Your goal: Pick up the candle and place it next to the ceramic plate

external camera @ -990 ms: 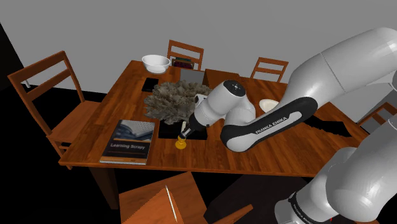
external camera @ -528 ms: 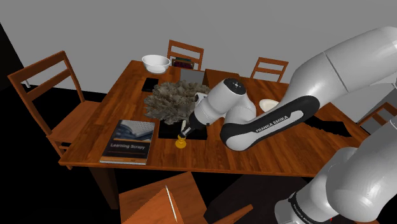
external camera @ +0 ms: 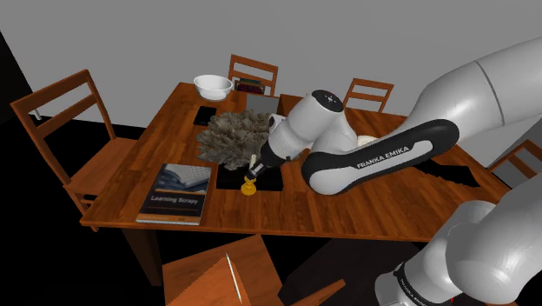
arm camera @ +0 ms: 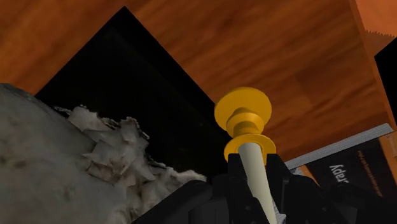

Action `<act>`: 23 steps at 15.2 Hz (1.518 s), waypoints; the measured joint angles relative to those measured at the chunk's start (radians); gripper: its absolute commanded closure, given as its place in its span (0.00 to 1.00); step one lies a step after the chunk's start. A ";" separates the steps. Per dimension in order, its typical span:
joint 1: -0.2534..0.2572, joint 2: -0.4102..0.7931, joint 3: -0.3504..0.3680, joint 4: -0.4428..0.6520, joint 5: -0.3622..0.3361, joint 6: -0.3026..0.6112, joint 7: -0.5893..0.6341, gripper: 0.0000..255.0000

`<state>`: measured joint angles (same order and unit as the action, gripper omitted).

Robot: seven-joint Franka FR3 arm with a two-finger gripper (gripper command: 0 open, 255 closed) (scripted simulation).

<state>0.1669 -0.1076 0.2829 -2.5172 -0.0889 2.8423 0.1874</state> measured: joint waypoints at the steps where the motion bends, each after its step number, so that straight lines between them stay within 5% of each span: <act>1: 0.003 -0.007 -0.002 0.008 0.009 -0.015 -0.009 1.00; 23: 0.040 -0.184 -0.043 0.156 0.112 -0.335 -0.097 1.00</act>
<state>0.2072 -0.2919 0.2402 -2.3615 0.0234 2.5074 0.0901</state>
